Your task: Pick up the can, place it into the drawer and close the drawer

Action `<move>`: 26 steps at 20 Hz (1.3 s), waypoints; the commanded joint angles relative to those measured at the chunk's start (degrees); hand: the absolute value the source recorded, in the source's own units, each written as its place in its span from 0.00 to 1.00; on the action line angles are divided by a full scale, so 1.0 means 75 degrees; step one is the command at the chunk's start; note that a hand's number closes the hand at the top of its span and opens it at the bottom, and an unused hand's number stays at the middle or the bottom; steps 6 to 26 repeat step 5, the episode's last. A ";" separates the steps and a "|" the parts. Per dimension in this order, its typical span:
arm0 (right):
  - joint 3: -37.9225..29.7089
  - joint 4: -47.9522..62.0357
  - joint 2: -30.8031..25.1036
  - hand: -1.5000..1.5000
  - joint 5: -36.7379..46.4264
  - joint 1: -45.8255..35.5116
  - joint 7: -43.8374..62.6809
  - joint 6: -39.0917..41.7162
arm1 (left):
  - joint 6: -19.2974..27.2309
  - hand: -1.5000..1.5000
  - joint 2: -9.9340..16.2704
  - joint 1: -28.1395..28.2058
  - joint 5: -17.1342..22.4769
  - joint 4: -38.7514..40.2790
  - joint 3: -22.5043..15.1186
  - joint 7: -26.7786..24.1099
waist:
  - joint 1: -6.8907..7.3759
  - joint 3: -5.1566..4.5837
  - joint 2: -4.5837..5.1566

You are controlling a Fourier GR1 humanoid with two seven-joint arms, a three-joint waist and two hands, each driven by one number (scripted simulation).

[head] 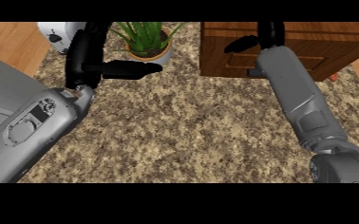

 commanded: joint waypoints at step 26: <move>-0.0946 -0.0070 0.0258 0.00 -0.1249 -0.0567 -0.0285 0.0493 | -0.0079 0.00 0.0292 0.0454 -0.0090 -0.0699 0.0193 0.0181 | 0.0086 -0.0048 -0.0111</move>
